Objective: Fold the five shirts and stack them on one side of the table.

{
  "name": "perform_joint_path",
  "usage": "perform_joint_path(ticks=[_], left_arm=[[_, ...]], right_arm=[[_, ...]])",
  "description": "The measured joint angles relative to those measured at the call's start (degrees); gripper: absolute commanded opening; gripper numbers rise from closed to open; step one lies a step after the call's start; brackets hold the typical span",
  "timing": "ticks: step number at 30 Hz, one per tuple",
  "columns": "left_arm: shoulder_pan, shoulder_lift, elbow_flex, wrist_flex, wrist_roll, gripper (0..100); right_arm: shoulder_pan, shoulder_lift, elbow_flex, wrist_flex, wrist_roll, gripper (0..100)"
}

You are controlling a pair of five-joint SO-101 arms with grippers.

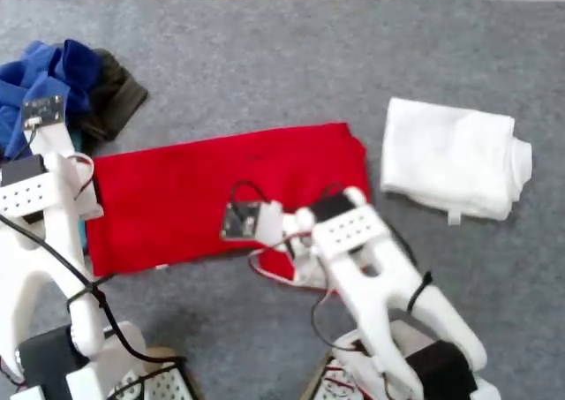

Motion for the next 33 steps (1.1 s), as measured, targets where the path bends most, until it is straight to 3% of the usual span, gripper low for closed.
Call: perform_joint_path(ticks=[10, 23, 33], left_arm=[[0.0, 0.0, 0.5, 0.0, 0.0, 3], [0.0, -0.5, 0.5, 0.0, 0.0, 3], [0.0, -0.5, 0.5, 0.0, 0.0, 3]], right_arm=[[-0.4, 6.4, 4.0, -5.5, -0.2, 1.5], [-0.4, -9.8, -7.9, 15.3, 1.2, 3.8], [-0.4, -0.3, 5.0, -1.8, 1.2, 25.3]])
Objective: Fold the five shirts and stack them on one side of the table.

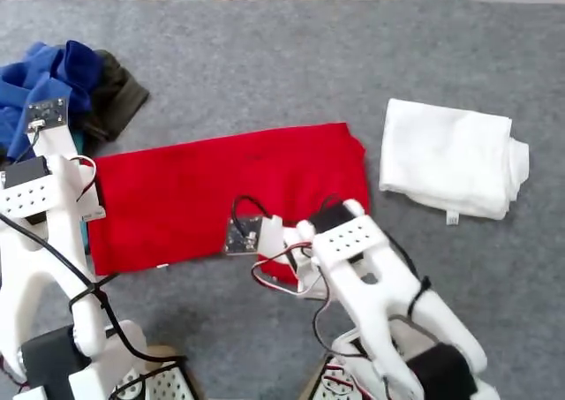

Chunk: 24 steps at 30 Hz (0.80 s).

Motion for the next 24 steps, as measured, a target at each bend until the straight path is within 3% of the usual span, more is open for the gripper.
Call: perform_joint_path(ticks=[8, 15, 24], left_arm=[[0.0, 0.0, 0.0, 0.0, 0.0, 3], [0.0, 0.0, 0.0, 0.0, 0.0, 3], [0.0, 0.0, 0.0, 0.0, 0.0, 3]], right_arm=[[-0.2, 8.2, 1.0, -6.9, 0.4, 24.5], [0.2, 13.2, -4.0, -8.0, 0.5, 1.0], [3.3, 18.5, -10.3, -6.2, 0.8, 1.5]])
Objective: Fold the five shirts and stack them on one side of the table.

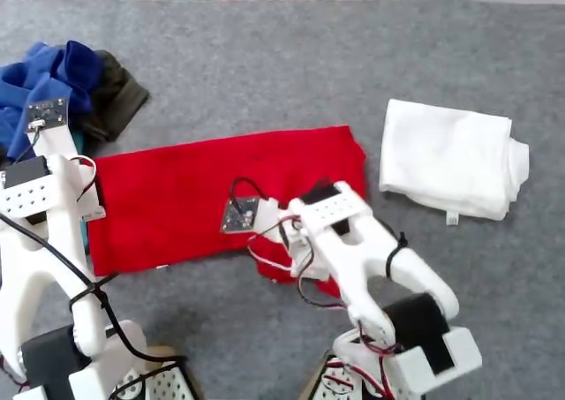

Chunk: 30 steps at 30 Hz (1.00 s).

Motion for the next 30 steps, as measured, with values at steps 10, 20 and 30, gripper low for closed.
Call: perform_joint_path(ticks=[10, 20, 30], left_arm=[[0.0, 0.0, 0.0, 0.0, 0.0, 3], [0.0, 0.0, 0.0, 0.0, 0.0, 3], [0.0, 0.0, 0.0, 0.0, 0.0, 3]], right_arm=[[4.8, 2.1, -20.8, 18.5, 7.0, 1.5], [4.8, 23.5, -51.9, 27.3, 12.0, 1.5], [2.8, 49.1, -81.8, 34.5, 17.8, 1.8]])
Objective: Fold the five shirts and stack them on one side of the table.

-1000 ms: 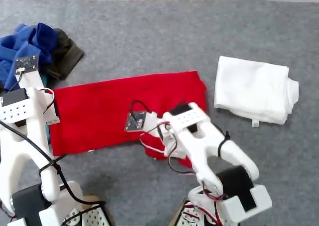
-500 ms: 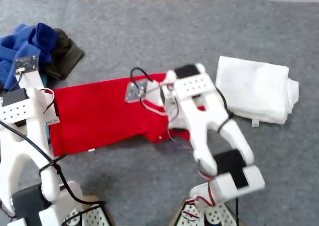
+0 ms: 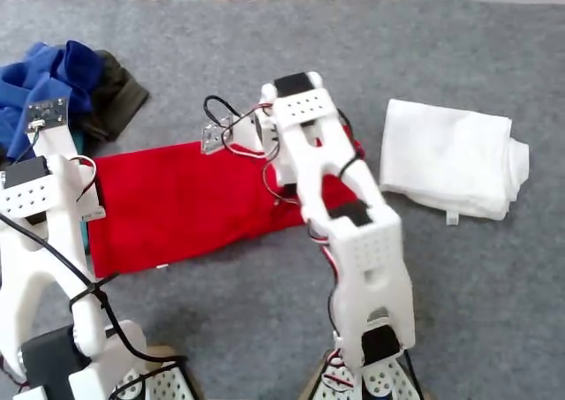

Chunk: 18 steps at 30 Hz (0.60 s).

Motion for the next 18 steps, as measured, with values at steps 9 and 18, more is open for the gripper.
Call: perform_joint_path(ticks=[9, 18], left_arm=[[0.0, 0.0, 0.0, 0.0, 0.0, 3], [0.0, 0.0, 0.0, 0.0, 0.0, 3]], right_arm=[[-1.1, 10.5, -20.4, 2.8, -5.1, 24.8], [1.6, 8.7, -25.6, 4.1, -14.1, 1.5]])
